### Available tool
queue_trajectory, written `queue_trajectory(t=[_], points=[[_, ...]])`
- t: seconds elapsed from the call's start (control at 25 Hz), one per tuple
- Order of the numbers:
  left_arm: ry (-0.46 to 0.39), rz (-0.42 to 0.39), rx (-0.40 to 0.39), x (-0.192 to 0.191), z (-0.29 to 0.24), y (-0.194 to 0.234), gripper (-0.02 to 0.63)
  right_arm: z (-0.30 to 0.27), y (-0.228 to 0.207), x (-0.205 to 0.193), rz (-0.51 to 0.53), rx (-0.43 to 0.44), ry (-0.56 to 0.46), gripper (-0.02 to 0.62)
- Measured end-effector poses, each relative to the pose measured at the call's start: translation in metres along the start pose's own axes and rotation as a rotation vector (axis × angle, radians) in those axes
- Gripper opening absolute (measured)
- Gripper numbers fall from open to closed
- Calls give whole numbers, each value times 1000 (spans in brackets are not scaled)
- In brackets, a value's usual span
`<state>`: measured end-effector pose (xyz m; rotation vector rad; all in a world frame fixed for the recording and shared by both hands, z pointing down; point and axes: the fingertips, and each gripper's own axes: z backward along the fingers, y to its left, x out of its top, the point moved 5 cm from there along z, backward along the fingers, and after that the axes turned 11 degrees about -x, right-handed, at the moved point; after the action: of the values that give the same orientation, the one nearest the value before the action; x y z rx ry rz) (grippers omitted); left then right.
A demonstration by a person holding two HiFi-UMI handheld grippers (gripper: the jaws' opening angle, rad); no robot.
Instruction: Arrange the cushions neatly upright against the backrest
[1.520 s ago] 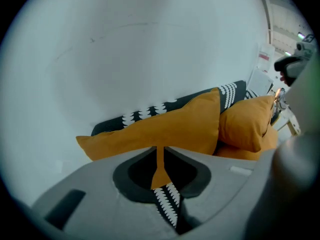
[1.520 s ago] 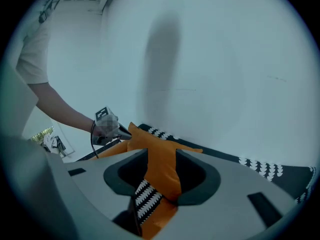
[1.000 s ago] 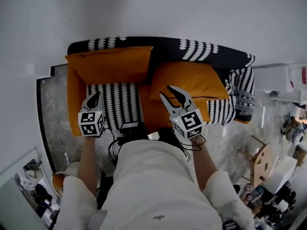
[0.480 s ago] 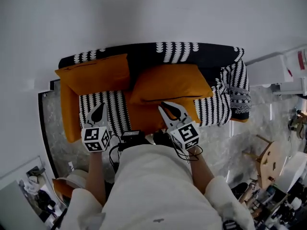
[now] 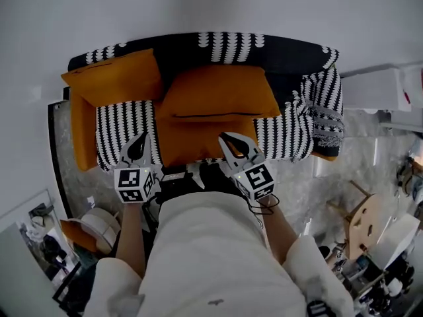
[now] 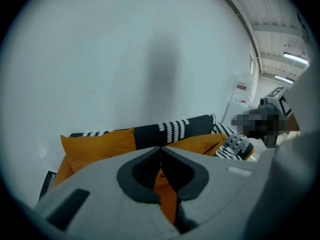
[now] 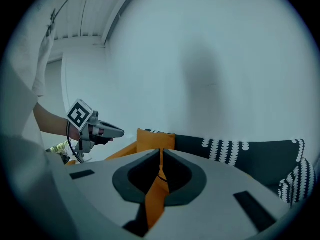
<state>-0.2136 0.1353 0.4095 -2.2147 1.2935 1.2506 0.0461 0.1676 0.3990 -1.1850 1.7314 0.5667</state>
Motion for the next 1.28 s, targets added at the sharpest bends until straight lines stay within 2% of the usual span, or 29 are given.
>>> queue_trajectory(t=[0.24, 0.4, 0.56, 0.72, 0.88, 0.96, 1.04, 1.08, 1.12, 1.2, 1.28], points=[[90, -66, 9, -3, -19, -5, 12, 8, -19, -10, -5, -47, 49, 14], [133, -60, -12, -18, -40, 11, 14, 2, -35, -16, -32, -136, 80, 15], [243, -139, -25, -53, -67, 38, 14, -3, -50, -23, -4, -226, 142, 15], [265, -163, -68, -64, -87, 52, 14, 0, -73, -31, -11, -309, 194, 15], [294, -147, -98, -69, -103, 59, 17, 6, -102, -41, -30, -386, 243, 15], [305, -75, -140, -73, -110, 60, 35, 5, -118, -50, -23, -406, 285, 17], [319, 23, -187, -79, -115, 58, 136, 4, -131, -59, -2, -418, 329, 17], [329, 46, -194, -83, -118, 58, 156, 3, -138, -64, 9, -424, 349, 18], [341, 46, -191, -88, -120, 58, 158, 2, -145, -68, 17, -426, 368, 34], [379, 16, -177, -100, -125, 59, 167, -2, -157, -78, 33, -420, 407, 133], [427, -24, -165, -116, -135, 61, 186, -7, -171, -89, 62, -417, 444, 140]])
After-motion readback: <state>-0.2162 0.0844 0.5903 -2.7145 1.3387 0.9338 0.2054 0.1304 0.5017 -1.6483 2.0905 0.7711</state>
